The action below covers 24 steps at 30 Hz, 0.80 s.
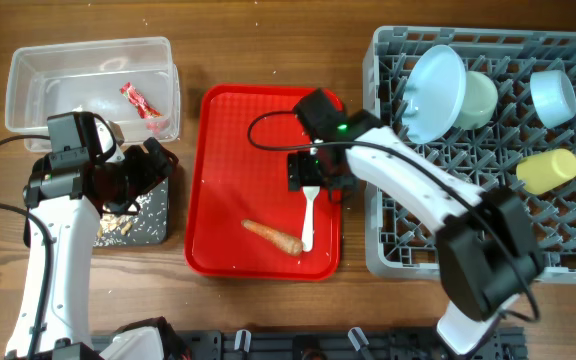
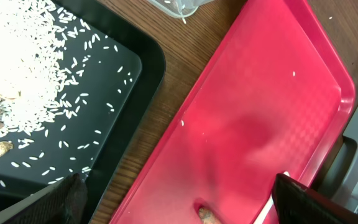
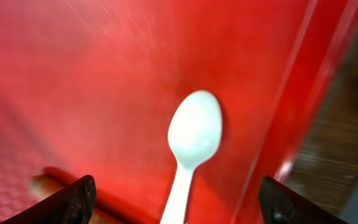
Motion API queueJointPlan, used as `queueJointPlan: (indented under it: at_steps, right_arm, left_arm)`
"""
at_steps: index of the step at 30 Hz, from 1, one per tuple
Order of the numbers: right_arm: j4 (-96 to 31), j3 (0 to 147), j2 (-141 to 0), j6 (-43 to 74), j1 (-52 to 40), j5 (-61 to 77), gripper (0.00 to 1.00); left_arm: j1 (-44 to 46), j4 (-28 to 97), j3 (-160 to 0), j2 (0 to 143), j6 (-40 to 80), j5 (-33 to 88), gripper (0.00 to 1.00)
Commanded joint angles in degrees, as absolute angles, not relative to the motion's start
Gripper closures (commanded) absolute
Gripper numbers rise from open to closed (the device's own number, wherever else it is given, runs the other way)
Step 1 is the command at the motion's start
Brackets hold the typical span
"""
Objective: Sort waste into correct bins and load items into the dishwasher rack
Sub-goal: 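Reach the right gripper to the red tray and grasp the white spoon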
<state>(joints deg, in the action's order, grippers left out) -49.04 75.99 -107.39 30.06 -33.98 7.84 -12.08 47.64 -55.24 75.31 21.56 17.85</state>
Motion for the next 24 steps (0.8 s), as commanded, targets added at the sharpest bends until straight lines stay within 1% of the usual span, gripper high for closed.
queueJointPlan:
  at_steps: [1,4,7,9,10,11,12,13,18,21,24]
  right_arm:
    - [-48.8,76.1,-113.9,34.9,-35.4,7.5,0.15]
    - [-47.4,76.1,-115.8,34.9,-35.4,7.2,0.15]
    - [-46.6,76.1,-116.8,36.4,-35.4,3.7,0.17]
    - [-46.7,76.1,-116.9,37.8,-35.4,2.3,0.22]
    - [-46.5,76.1,-116.9,37.8,-35.4,2.1,0.25]
    - [-46.4,76.1,-116.9,38.0,-35.4,1.9,0.31]
    - [-46.5,76.1,-116.9,38.4,-35.4,1.8,0.39]
    - [-46.8,76.1,-116.9,39.5,-35.4,1.3,0.50]
    - [-47.8,76.1,-116.9,40.6,-35.4,1.3,0.73]
    - [-48.1,76.1,-116.9,40.7,-35.4,1.3,0.76]
    - [-48.1,76.1,-116.9,41.2,-35.4,1.3,0.77]
  left_arm:
    - [-12.3,47.7,-55.5,75.0,21.4,17.9,0.03]
    - [-12.3,47.7,-55.5,75.0,21.4,17.9,0.03]
    - [-12.3,47.7,-55.5,75.0,21.4,17.9,0.03]
    - [-12.3,47.7,-55.5,75.0,21.4,17.9,0.03]
    - [-12.3,47.7,-55.5,75.0,21.4,17.9,0.03]
    - [-12.3,47.7,-55.5,75.0,21.4,17.9,0.03]
    - [-12.3,47.7,-55.5,75.0,21.4,17.9,0.03]
    - [-12.3,47.7,-55.5,75.0,21.4,17.9,0.03]
    - [-12.3,47.7,-55.5,75.0,21.4,17.9,0.02]
    - [-12.3,47.7,-55.5,75.0,21.4,17.9,0.02]
    - [-12.3,47.7,-55.5,75.0,21.4,17.9,0.02]
